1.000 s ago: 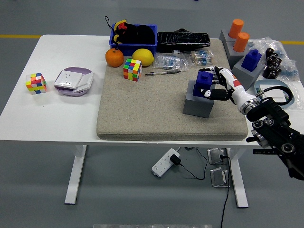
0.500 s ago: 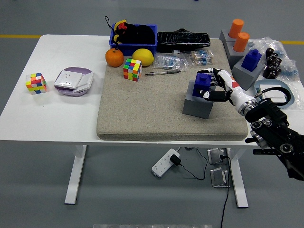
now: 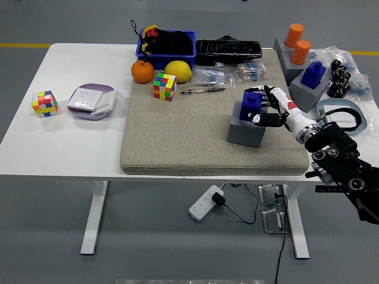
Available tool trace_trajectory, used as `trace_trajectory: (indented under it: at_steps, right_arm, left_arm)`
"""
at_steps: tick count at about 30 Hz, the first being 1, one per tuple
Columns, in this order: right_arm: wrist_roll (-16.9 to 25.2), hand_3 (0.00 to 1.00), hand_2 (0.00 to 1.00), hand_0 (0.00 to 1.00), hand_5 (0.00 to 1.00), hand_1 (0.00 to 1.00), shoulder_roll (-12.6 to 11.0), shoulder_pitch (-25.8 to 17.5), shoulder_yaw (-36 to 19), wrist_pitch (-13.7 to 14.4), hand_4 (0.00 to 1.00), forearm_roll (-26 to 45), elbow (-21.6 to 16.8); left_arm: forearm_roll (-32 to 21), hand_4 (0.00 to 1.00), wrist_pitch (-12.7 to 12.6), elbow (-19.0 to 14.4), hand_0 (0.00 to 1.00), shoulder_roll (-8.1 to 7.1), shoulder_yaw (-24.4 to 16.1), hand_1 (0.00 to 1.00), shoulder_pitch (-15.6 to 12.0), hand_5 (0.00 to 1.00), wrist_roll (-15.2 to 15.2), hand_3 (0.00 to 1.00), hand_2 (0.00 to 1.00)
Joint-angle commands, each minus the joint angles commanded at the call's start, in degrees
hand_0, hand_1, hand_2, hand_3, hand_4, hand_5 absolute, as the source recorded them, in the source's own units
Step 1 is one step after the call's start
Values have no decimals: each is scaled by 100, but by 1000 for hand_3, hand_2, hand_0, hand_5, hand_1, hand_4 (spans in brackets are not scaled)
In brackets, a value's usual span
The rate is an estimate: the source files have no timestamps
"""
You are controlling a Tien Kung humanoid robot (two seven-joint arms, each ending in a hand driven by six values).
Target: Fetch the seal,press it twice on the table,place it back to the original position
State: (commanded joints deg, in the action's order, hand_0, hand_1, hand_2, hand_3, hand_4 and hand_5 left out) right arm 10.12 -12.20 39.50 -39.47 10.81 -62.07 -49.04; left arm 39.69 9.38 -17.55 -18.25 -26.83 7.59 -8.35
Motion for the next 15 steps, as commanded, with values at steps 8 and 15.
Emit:
trace_trajectory:
  at_steps: [8, 15]
  right_arm:
    - [-98, 835, 825, 834, 2, 828, -7, 4, -13, -3, 962, -161, -95]
    - [-110, 841, 826, 836, 2, 831, -9, 22, -8, 13, 968, -190, -130]
  left_arm:
    - [1, 751, -2, -3, 823, 2, -6, 798, -1, 303, 2, 815, 765]
    - [-8, 750, 1, 0, 823, 9, -1, 796, -5, 303, 1, 815, 764]
